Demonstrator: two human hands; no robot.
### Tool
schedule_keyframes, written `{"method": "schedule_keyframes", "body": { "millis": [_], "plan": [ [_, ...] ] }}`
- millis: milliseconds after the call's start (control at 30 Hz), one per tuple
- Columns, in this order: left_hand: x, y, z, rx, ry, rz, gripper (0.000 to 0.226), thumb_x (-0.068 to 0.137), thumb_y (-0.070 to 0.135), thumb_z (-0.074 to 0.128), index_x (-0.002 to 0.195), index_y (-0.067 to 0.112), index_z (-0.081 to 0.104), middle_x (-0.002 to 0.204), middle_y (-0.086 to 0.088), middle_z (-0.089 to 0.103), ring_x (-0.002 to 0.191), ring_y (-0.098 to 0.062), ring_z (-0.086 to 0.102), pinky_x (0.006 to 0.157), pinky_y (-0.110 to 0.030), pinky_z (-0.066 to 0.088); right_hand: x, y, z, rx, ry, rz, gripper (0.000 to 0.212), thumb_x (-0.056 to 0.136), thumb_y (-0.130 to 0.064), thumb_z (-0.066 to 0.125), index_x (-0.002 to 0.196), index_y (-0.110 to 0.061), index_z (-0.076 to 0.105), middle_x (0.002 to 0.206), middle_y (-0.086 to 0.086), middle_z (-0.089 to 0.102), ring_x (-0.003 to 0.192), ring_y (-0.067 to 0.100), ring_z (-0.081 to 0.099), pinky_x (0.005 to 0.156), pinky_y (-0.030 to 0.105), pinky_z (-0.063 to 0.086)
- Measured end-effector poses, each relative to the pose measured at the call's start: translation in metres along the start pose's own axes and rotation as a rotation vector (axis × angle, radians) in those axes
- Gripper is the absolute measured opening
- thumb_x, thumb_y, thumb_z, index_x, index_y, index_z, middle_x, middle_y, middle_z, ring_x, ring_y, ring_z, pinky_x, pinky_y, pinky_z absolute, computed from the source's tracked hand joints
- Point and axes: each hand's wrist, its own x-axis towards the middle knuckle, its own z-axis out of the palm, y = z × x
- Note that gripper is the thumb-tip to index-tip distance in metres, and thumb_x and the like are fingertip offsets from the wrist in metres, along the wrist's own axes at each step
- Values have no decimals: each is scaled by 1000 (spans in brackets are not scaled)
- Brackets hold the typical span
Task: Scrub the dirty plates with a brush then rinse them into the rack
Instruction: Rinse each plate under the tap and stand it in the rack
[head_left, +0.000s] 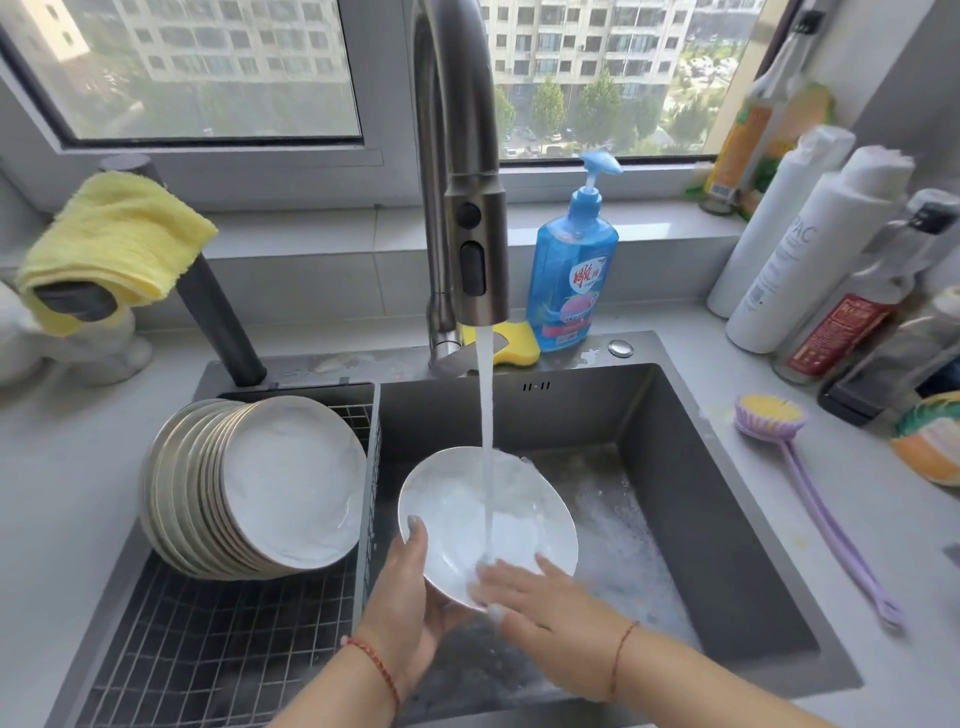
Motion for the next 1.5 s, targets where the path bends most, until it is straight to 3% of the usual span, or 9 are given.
{"method": "schedule_keyframes", "body": {
  "millis": [100,400,667,733,867,1000,1133,1300,1500],
  "plan": [
    [-1,-3,1,61,-29,-25,73,86,66,40,137,15,47,115,-20,71,101,-37,71,77,-49,59,21,-18,-5,202,-61,-85,48,105,-30,18,153,-28,13,159,-16,4,140,-8,-6,119,32,-10],
    [-12,1,5,171,-82,77,67,85,63,40,135,21,54,113,-12,73,99,-34,72,72,-49,60,69,-3,-28,-53,91,36,55,103,-41,20,152,-36,-5,151,-23,-23,130,-6,-28,108,30,-24],
    [-6,12,2,214,83,137,47,96,54,43,131,24,53,118,-13,68,99,-38,70,66,-53,60,44,42,-8,-351,-23,168,88,82,-57,-15,150,-12,18,160,9,8,148,20,-1,116,54,-10],
    [-3,13,2,247,96,145,45,98,53,42,132,25,52,118,-14,68,98,-39,70,65,-52,60,27,33,4,-242,-23,108,109,71,-70,-27,145,-12,29,155,8,22,145,22,14,118,53,-2],
    [5,11,10,319,105,109,44,100,53,41,132,24,51,111,-18,71,86,-38,74,62,-46,60,14,12,22,97,169,13,78,86,-71,20,150,-27,27,155,-12,22,144,5,14,114,21,0],
    [8,9,26,383,75,66,39,102,47,44,131,23,49,108,-18,72,86,-37,74,69,-52,61,20,14,38,114,538,-101,46,82,-25,38,117,-18,67,111,-1,70,102,14,64,90,27,53],
    [10,7,42,530,47,6,33,101,41,49,130,24,47,107,-16,71,82,-32,75,77,-49,61,13,24,28,286,541,88,33,87,-33,42,99,-13,66,78,2,63,73,19,58,65,29,42],
    [26,5,51,701,197,-49,78,71,67,50,133,22,41,114,-11,63,96,-29,68,82,-46,60,8,34,27,602,372,147,9,90,-19,58,95,-20,65,77,2,59,68,11,51,64,30,45],
    [42,21,51,551,272,-146,53,100,60,32,114,16,57,104,-12,63,85,-27,59,72,-33,47,-4,38,16,1047,351,88,24,74,-23,65,95,-12,67,84,9,63,74,20,58,66,30,47]
  ]
}}
